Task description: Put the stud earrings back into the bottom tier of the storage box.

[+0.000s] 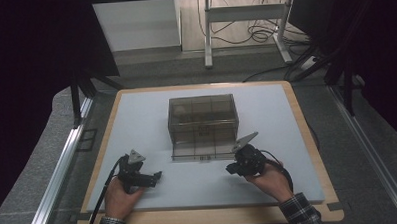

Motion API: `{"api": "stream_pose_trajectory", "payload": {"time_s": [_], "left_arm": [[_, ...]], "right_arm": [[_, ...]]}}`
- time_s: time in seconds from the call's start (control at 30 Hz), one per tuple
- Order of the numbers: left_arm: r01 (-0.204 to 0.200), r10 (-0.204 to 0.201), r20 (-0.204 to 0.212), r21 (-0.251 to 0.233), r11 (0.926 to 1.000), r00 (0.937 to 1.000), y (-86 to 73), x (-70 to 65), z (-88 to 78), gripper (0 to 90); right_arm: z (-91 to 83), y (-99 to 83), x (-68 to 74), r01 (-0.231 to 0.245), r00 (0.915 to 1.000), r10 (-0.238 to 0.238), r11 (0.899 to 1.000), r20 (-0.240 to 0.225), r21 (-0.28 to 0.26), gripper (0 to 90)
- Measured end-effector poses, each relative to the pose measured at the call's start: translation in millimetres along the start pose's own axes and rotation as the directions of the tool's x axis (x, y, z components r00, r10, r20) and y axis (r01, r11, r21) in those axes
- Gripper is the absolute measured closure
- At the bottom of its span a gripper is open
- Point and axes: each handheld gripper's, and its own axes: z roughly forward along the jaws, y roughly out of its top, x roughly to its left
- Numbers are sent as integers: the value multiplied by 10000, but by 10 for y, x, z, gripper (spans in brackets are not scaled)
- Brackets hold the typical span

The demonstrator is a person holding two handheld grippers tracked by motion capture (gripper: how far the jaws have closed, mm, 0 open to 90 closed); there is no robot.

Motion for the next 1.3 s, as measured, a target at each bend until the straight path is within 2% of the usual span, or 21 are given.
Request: {"api": "stream_pose_trajectory", "payload": {"time_s": [0.33,0.7,1.03,1.3], "left_arm": [[-36,36,8,14,10000,10000,-1,2,-1,0],[-24,24,-4,-32,10000,10000,-1,2,2,0],[-78,78,0,13,10000,10000,0,6,-1,0],[-39,39,7,9,10000,10000,-1,3,-1,0]], "right_arm": [[25,78,-58,-44,10000,50,9970,80,-778,836],[12,222,-124,-52,9994,104,9880,323,-1541,836],[82,352,-206,-86,9988,173,9835,464,-1807,835],[229,489,-232,-44,9987,140,9817,493,-1902,835]]}}
